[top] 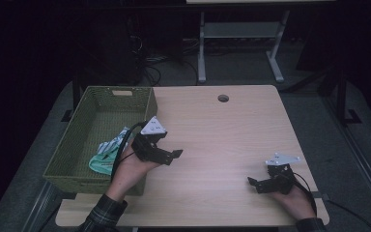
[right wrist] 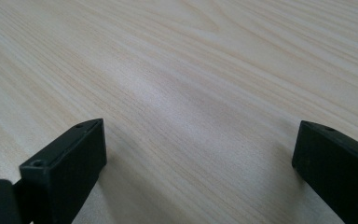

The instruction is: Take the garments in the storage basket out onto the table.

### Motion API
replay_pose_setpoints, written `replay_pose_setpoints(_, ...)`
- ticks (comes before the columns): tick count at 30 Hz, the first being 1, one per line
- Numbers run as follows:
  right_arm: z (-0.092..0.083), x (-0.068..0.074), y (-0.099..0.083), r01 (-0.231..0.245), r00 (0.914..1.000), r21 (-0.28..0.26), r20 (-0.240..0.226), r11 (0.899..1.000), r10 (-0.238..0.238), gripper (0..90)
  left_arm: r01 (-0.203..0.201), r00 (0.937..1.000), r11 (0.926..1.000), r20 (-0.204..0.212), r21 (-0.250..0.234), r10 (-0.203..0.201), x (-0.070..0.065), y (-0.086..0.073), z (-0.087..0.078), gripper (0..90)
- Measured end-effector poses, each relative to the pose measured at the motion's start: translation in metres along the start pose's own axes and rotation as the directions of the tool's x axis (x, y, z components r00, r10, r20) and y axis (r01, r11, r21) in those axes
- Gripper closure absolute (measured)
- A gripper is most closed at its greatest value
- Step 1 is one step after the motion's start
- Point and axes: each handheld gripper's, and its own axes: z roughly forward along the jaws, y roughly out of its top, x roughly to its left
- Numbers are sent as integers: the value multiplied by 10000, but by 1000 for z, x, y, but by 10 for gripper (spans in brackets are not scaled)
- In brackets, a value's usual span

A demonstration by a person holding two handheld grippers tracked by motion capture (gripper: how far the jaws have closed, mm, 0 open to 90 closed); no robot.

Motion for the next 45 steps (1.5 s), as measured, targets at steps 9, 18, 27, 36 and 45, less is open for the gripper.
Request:
replay_pose_setpoints(9,0,0,0,1,10000,0,3,10000,-1,25,234,9995,9997,-229,-88,-236,10,-4,-9,143)
replay_pose_setpoints(18,0,0,0,43,10000,-20,6,10000,-43,26,389,9981,9992,-469,12,-388,20,-13,-20,144)
replay_pose_setpoints(27,0,0,0,27,10000,-13,7,10000,-27,26,654,9947,9979,-795,-23,-654,32,-22,-32,146)
replay_pose_setpoints(36,0,0,0,19,10000,-15,7,10000,-19,25,873,9914,9961,-973,-84,-877,40,-29,-41,164)
replay_pose_setpoints(45,0,0,0,20,10000,-15,7,10000,-19,26,1057,9852,9943,-1338,-156,-1069,52,-37,-53,204)
